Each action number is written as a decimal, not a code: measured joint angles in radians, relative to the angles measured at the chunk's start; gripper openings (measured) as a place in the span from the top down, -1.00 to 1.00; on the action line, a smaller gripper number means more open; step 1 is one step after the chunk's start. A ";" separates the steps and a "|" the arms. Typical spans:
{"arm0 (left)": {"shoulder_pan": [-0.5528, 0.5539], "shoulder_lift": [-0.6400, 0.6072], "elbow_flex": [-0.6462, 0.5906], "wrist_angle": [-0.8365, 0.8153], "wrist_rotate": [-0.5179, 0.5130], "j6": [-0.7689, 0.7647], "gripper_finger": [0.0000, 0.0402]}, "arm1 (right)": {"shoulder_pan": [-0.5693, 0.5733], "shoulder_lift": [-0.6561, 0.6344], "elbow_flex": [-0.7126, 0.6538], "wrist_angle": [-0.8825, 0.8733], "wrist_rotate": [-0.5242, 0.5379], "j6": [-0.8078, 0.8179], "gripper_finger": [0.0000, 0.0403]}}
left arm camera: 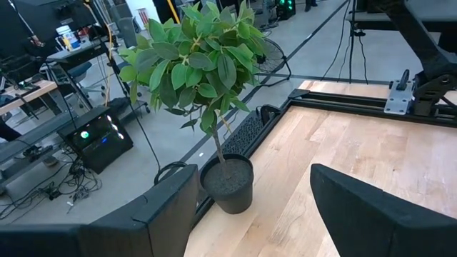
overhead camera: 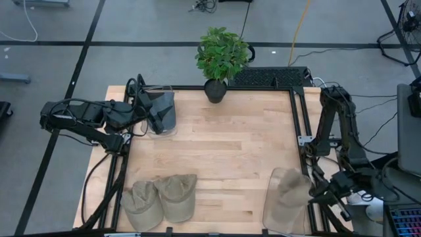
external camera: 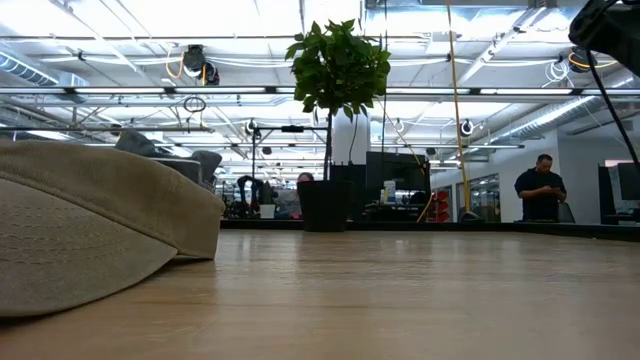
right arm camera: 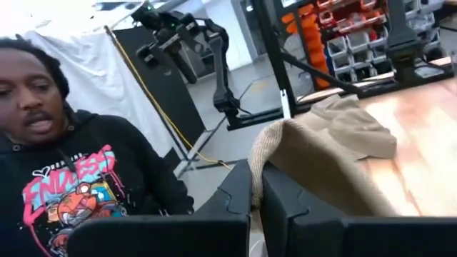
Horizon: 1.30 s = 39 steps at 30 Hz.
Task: Pick & Place hat
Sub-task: Put the top left brown cap into the right transparent bin
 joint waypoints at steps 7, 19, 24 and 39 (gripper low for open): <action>0.000 0.000 0.000 0.000 0.000 0.000 -0.36 | 0.008 0.014 -0.055 -0.008 0.039 0.087 1.00; 0.000 0.000 0.000 0.000 0.000 0.000 -0.36 | -0.016 0.102 -0.271 0.270 0.036 0.151 1.00; 0.000 0.000 0.000 0.000 0.000 0.000 -0.36 | -0.016 0.134 -0.337 0.277 0.037 0.392 1.00; 0.000 0.000 0.000 0.000 0.000 0.000 -0.36 | -0.007 0.060 -0.250 0.493 0.090 0.116 1.00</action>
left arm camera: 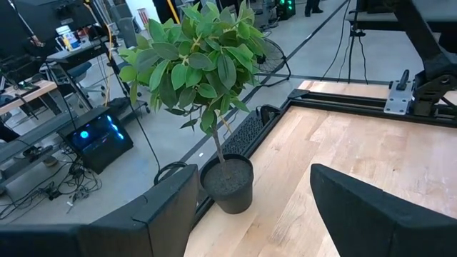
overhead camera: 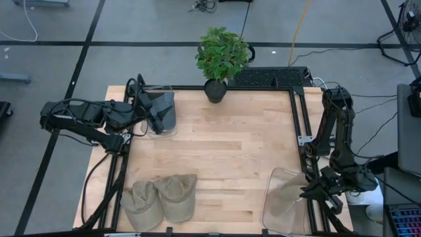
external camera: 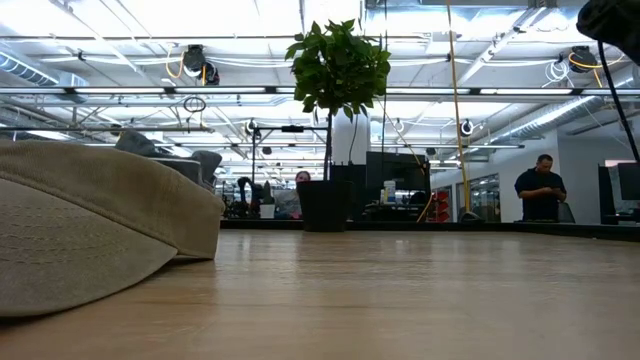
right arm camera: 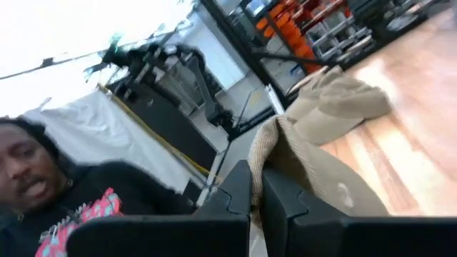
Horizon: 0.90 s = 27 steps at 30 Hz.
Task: Pick & Place hat
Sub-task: Put the top left brown cap into the right transparent bin
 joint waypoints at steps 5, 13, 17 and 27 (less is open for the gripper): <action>0.000 0.000 0.000 0.000 0.000 0.000 -0.36 | 0.032 -0.012 0.046 0.001 0.066 -0.061 1.00; 0.000 0.000 0.000 0.000 0.000 0.000 -0.36 | -0.033 -0.011 0.052 0.003 -0.125 -0.337 1.00; 0.000 0.000 0.000 0.000 0.000 0.000 -0.36 | -0.071 -0.011 0.052 0.002 -0.339 -0.555 1.00; 0.000 0.000 0.000 0.000 0.000 0.000 -0.36 | -0.155 -0.076 0.052 0.004 -0.536 -0.972 1.00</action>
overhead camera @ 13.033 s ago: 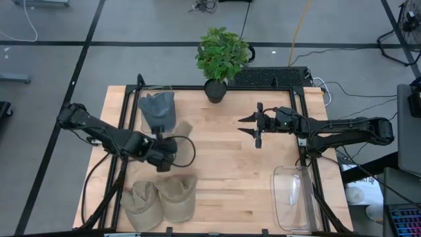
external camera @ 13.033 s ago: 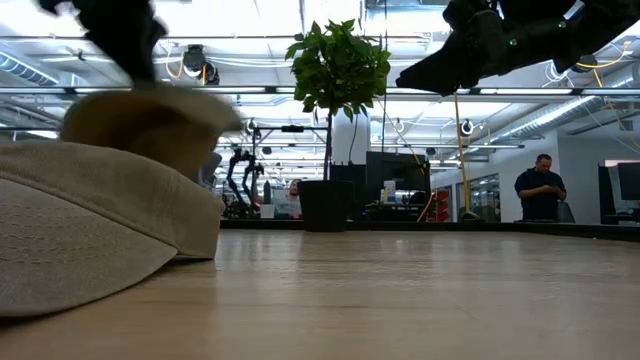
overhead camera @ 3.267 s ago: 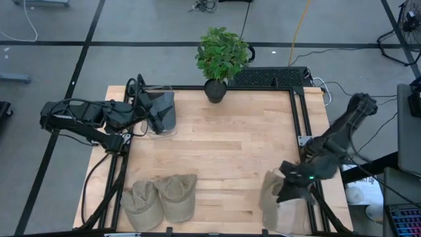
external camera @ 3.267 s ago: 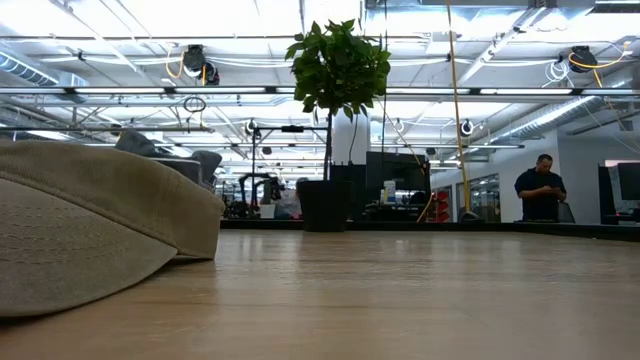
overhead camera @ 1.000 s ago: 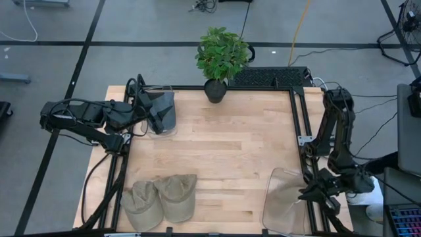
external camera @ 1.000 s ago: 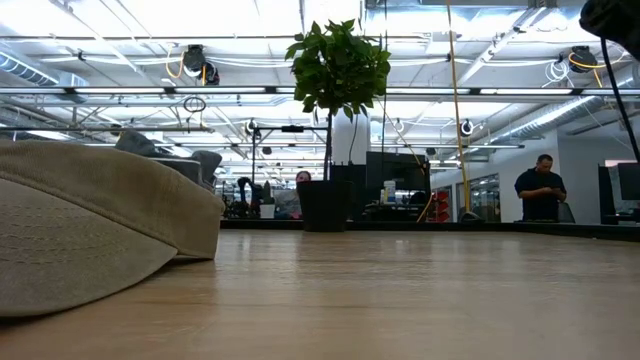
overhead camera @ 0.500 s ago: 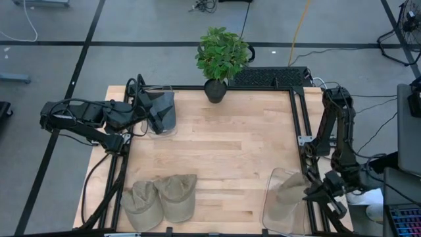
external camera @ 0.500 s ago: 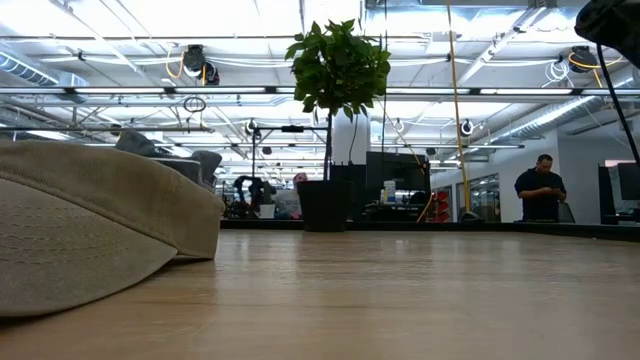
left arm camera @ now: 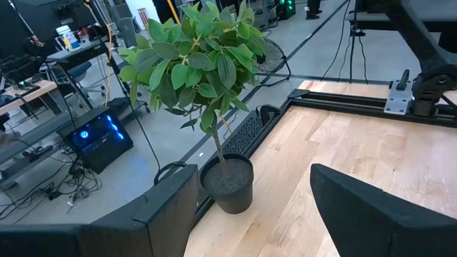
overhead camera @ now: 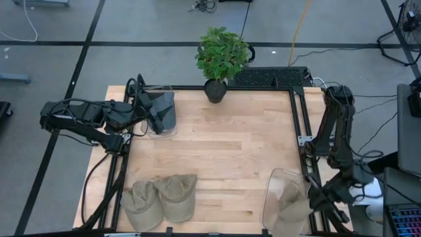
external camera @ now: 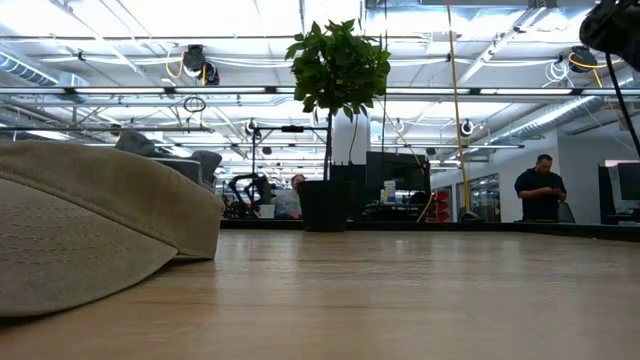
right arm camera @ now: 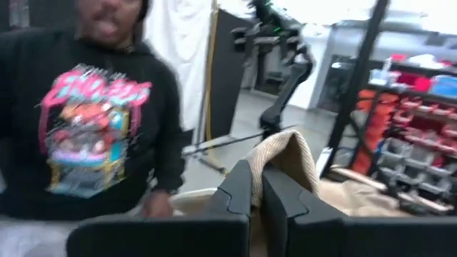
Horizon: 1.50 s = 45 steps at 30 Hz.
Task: Pick & Place hat
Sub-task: Put the top left brown cap into the right transparent bin
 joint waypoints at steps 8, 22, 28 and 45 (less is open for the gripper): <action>0.000 0.000 0.000 0.000 0.000 0.000 -0.36 | -0.134 -0.182 0.071 -0.336 -0.225 0.084 1.00; 0.000 0.000 0.000 0.000 0.000 0.000 -0.36 | -0.388 -0.102 0.512 -1.317 -0.463 0.793 1.00; 0.000 0.000 0.000 0.000 0.000 0.000 -0.36 | -0.392 -0.055 0.484 -1.577 -0.486 1.234 1.00; 0.000 0.000 0.000 0.000 0.000 0.000 -0.36 | -0.392 0.068 0.464 -1.619 -0.523 1.506 1.00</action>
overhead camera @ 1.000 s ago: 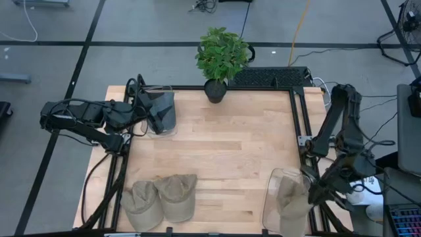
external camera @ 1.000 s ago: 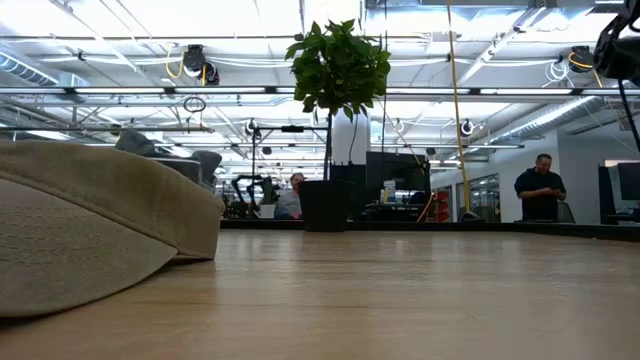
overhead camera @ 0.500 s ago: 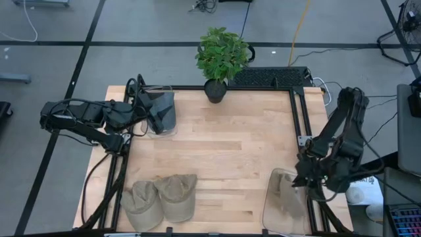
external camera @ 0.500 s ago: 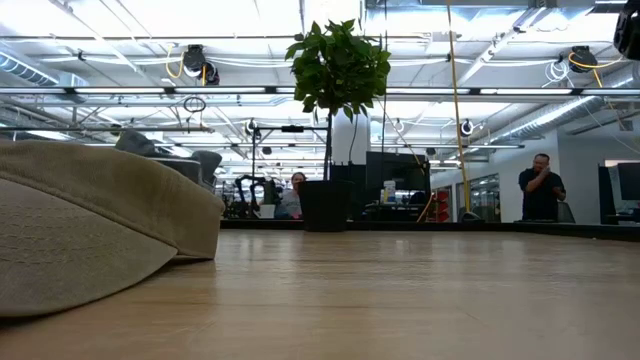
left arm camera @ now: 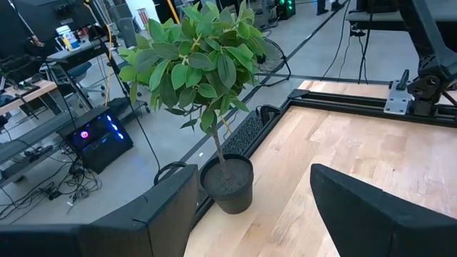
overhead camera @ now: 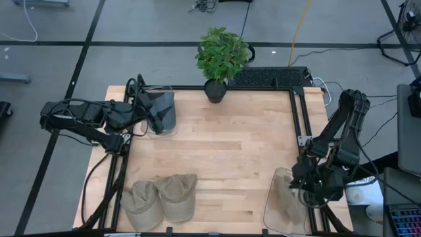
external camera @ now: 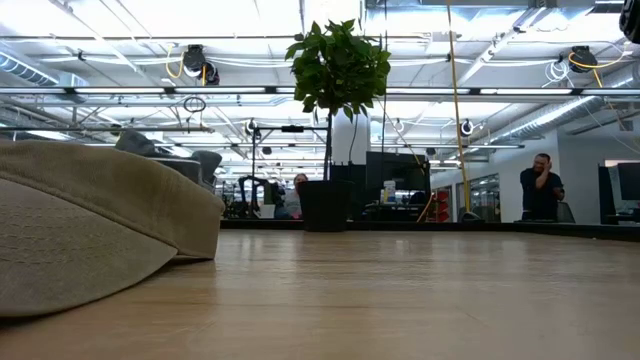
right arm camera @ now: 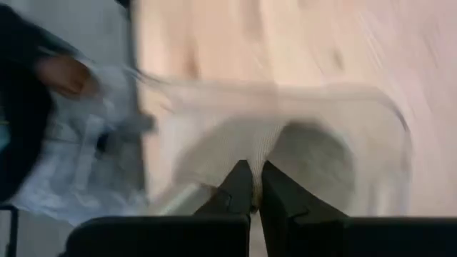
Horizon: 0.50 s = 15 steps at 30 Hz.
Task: Pick & Place hat
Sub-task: Put the top left brown cap into the right transparent bin
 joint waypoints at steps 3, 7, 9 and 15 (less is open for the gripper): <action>0.000 0.000 0.000 0.000 0.000 0.000 -0.36 | 0.004 -0.011 0.000 0.132 0.070 -0.161 1.00; 0.000 0.000 0.000 0.000 0.000 0.000 -0.36 | 0.047 -0.022 0.000 0.339 0.187 -0.412 1.00; 0.000 0.000 0.000 0.000 0.000 0.000 -0.36 | 0.080 -0.018 0.000 0.395 0.250 -0.482 1.00; 0.000 0.000 0.000 0.000 0.000 0.000 -0.36 | 0.158 0.046 -0.057 0.276 0.295 -0.193 1.00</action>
